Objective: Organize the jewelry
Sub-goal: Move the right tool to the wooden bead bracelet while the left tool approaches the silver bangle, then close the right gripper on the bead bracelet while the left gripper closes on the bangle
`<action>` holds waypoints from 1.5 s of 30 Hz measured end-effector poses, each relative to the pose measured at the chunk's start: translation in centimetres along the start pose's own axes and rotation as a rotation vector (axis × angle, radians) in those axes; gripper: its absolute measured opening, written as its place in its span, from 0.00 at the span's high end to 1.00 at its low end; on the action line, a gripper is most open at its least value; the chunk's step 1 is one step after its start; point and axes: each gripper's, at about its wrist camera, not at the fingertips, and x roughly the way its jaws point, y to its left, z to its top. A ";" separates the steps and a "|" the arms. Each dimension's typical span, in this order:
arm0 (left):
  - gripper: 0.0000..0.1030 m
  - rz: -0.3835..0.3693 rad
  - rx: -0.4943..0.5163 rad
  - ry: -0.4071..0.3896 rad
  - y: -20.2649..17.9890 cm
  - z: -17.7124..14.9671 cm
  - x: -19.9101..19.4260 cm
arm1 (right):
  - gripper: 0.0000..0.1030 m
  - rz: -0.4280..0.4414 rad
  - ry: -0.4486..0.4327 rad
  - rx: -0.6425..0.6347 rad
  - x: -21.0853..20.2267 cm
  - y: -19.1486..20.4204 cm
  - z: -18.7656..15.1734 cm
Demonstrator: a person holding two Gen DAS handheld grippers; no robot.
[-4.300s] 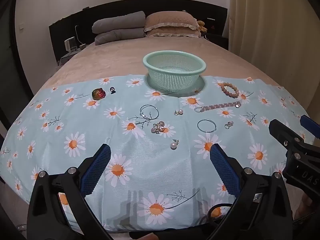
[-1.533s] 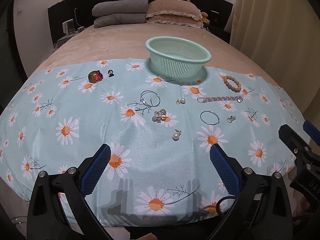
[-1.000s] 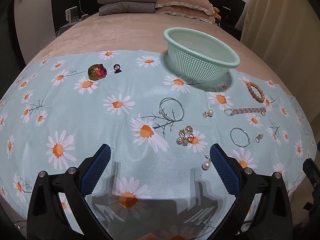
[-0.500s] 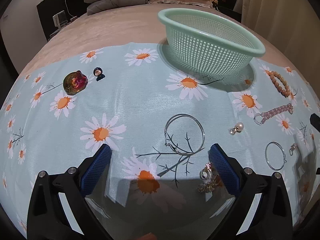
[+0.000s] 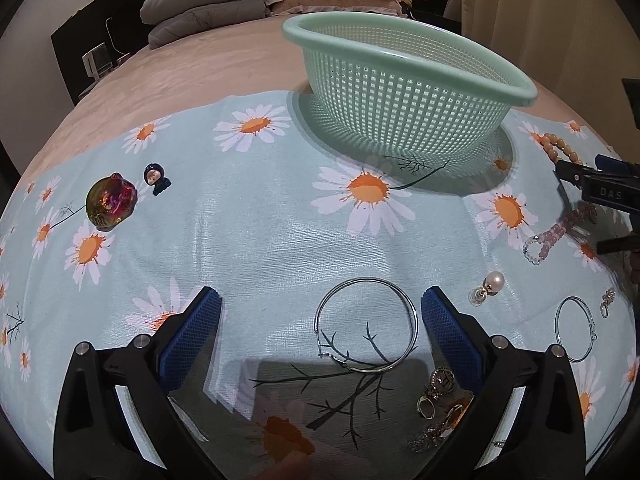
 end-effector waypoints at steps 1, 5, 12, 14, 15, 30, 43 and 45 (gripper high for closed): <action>0.04 0.000 0.003 -0.005 -0.1 -0.1 0.0 | 0.07 0.039 0.017 0.024 0.9 -0.4 0.0; 0.04 -0.001 0.005 -0.013 -0.3 -0.3 -0.1 | 0.06 0.119 0.016 0.090 1.4 -1.7 -0.2; 0.08 -0.012 0.020 -0.041 -0.5 -0.8 -0.5 | 0.06 0.113 -0.007 0.085 1.3 -1.5 -0.5; 0.22 -0.031 0.049 -0.059 -1.2 -1.3 -1.2 | 0.09 0.120 -0.021 0.088 1.0 -1.6 -0.6; 0.27 -0.042 0.073 -0.066 -1.6 -1.4 -1.4 | 0.11 0.130 -0.025 0.085 0.6 -1.7 -1.0; 0.56 -0.120 0.153 -0.043 -1.9 -1.5 -3.3 | 0.98 0.295 -0.078 -0.025 -4.3 -2.1 -2.1; 0.56 -0.127 0.198 -0.095 -2.5 -0.5 -5.6 | 0.95 0.246 -0.127 -0.014 -6.6 -3.8 -1.0; 0.56 -0.124 0.210 -0.102 -2.7 -0.4 -5.9 | 0.88 0.251 -0.100 0.018 -5.5 -4.2 -0.9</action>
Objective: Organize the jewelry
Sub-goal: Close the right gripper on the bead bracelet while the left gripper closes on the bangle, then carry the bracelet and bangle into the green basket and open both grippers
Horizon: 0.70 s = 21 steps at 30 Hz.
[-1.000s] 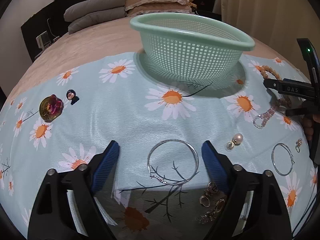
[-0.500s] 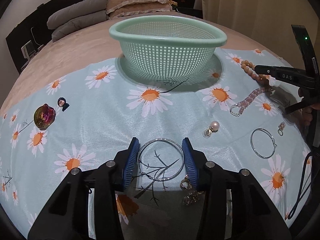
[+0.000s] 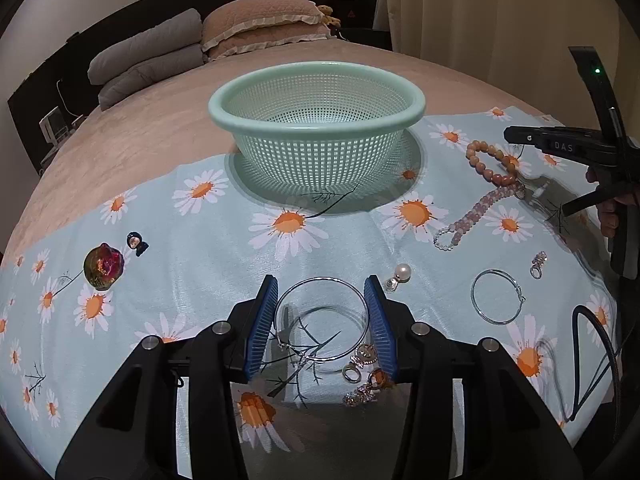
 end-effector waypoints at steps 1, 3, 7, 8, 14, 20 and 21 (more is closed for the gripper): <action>0.56 -0.002 0.006 0.000 -0.1 0.0 -0.1 | 0.75 0.001 0.015 0.003 0.7 -0.2 0.0; 0.56 0.002 0.011 -0.002 -0.1 0.2 -0.3 | 0.61 -0.032 0.015 -0.001 1.4 -0.2 -0.3; 0.56 0.014 0.006 -0.011 0.5 0.7 -0.6 | 0.72 -0.058 0.043 -0.015 2.9 -0.2 -0.6; 0.56 0.015 0.003 -0.014 0.6 0.9 -0.7 | 0.81 -0.064 0.061 -0.016 3.4 -0.2 -0.8; 0.55 0.014 0.001 -0.031 0.8 1.5 -0.9 | 0.89 -0.048 0.049 -0.019 3.2 -0.4 -0.9; 0.55 0.012 0.001 -0.060 1.3 2.9 -1.1 | 0.89 -0.009 -0.009 -0.074 -0.1 1.0 1.0; 0.55 0.016 0.000 -0.067 1.4 3.3 -1.2 | 0.89 -0.002 -0.020 -0.088 -0.7 1.3 1.5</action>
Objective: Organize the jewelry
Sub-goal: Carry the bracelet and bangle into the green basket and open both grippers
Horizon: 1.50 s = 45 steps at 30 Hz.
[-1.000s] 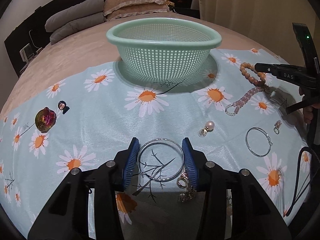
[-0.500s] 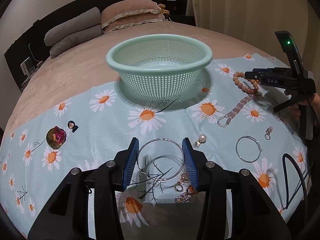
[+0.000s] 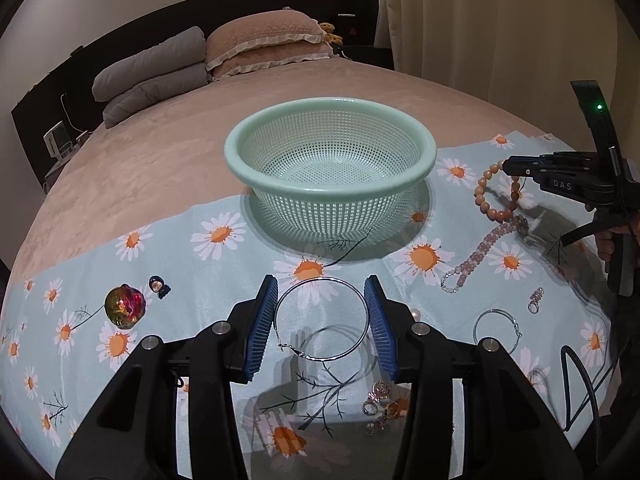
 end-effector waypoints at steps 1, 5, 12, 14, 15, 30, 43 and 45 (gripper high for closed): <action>0.55 0.000 0.000 -0.008 0.1 0.4 -0.1 | 0.89 0.004 -0.016 -0.013 -0.7 0.3 0.6; 0.55 0.020 0.010 -0.044 0.2 2.3 -0.5 | 0.89 0.013 -0.077 -0.076 -3.6 1.8 3.1; 0.55 0.053 0.015 -0.074 0.7 5.5 0.5 | 0.89 0.062 -0.176 -0.116 -6.1 3.7 7.2; 0.55 0.059 0.014 -0.082 0.9 6.4 1.1 | 0.89 0.073 -0.195 -0.131 -6.0 4.7 8.1; 0.55 0.055 0.015 -0.084 0.9 6.8 1.4 | 0.89 0.069 -0.202 -0.139 -5.8 5.3 8.5; 0.55 0.004 0.022 -0.024 -0.4 8.3 6.1 | 0.89 0.202 -0.120 -0.071 0.4 8.2 8.9; 0.06 0.139 0.011 -0.106 0.9 5.9 2.1 | 0.22 0.103 -0.214 0.086 -2.6 3.8 7.8; 0.06 0.152 0.006 -0.097 1.3 5.5 1.6 | 0.18 0.093 -0.220 0.081 -3.0 3.6 7.6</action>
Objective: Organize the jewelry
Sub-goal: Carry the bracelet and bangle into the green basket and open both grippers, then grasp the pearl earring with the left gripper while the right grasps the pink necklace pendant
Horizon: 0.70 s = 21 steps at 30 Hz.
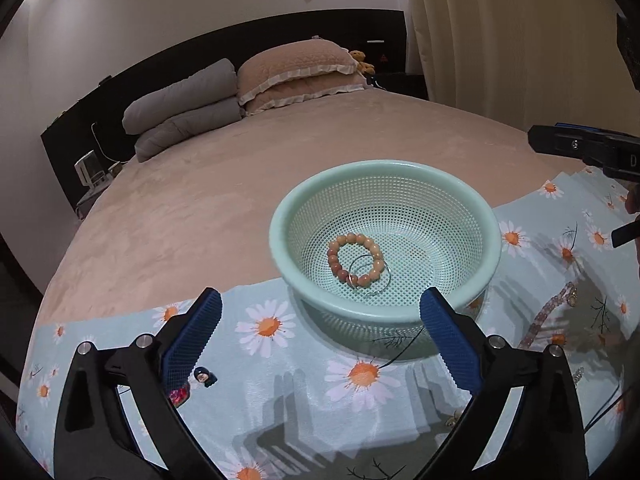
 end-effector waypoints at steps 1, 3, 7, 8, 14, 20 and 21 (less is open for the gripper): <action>0.06 0.000 -0.003 0.005 0.1 -0.2 -0.1 | 0.18 -0.006 -0.002 -0.008 -0.2 0.0 -0.1; 0.06 -0.031 -0.018 0.024 0.5 -0.7 -0.2 | 0.18 -0.013 0.002 -0.027 -0.3 0.0 -0.3; 0.06 -0.075 -0.039 0.059 0.7 -2.0 -0.4 | 0.16 -0.075 0.005 -0.090 -0.8 0.2 -0.9; 0.06 -0.077 -0.035 0.062 0.5 -2.4 -0.5 | 0.16 -0.088 0.003 -0.099 -1.0 0.1 -1.1; 0.06 -0.126 -0.002 0.088 -1.0 -4.4 -0.9 | 0.16 -0.071 0.031 -0.099 -2.0 -0.9 -3.0; 0.06 -0.185 0.034 0.122 -2.8 -6.0 -0.5 | 0.16 -0.085 0.100 -0.068 -2.3 -2.3 -6.2; 0.06 -0.191 0.041 0.124 -3.1 -6.3 -0.4 | 0.16 -0.095 0.116 -0.065 -2.3 -2.5 -7.0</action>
